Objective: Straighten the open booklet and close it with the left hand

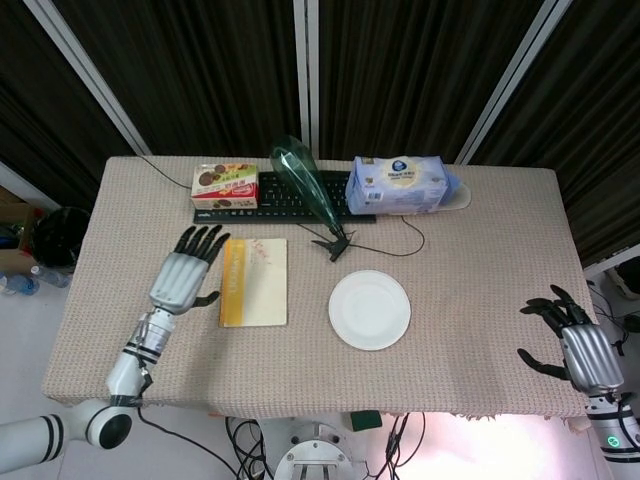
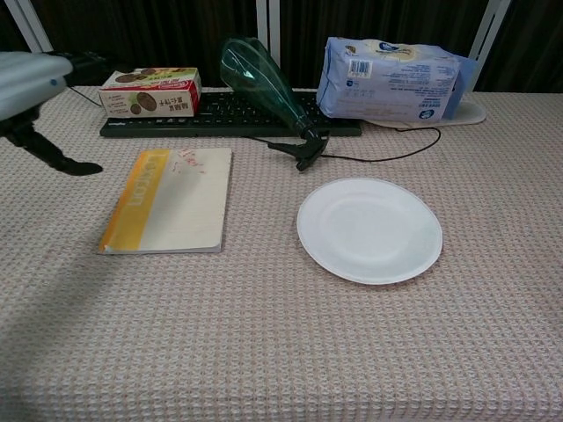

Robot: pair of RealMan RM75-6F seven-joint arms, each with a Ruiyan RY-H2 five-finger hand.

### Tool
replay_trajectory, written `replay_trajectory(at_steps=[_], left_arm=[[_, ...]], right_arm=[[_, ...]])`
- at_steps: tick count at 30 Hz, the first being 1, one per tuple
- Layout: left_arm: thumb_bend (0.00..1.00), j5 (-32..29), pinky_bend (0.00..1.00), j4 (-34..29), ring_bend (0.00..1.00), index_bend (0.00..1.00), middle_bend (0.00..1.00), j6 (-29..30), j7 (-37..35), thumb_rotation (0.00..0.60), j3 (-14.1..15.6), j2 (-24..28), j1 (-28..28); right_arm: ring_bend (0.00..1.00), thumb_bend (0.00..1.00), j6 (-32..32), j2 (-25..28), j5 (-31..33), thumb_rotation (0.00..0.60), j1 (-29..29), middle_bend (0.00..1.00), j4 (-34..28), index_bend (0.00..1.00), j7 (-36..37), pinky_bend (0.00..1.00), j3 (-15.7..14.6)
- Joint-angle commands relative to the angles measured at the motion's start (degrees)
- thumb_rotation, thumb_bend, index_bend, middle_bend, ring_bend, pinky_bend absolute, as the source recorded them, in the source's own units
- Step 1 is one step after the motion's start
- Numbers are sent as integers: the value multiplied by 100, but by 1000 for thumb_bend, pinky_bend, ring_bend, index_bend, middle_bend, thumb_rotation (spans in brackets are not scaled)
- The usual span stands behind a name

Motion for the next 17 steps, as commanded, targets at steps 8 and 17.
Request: replay_trajectory(at_steps=[8, 17], left_arm=[[139, -26, 41, -472, 0, 63, 0, 933, -1195, 600, 672, 1596, 1500], [139, 788, 41, -242, 0, 65, 0, 2078, -1266, 600, 1185, 1627, 2437]], right_arm=[[63, 156, 63, 158, 11, 600, 10, 233, -74, 342, -259, 218, 90], [63, 176, 70, 229, -42, 600, 41, 232, -109, 338, -187, 209, 110]])
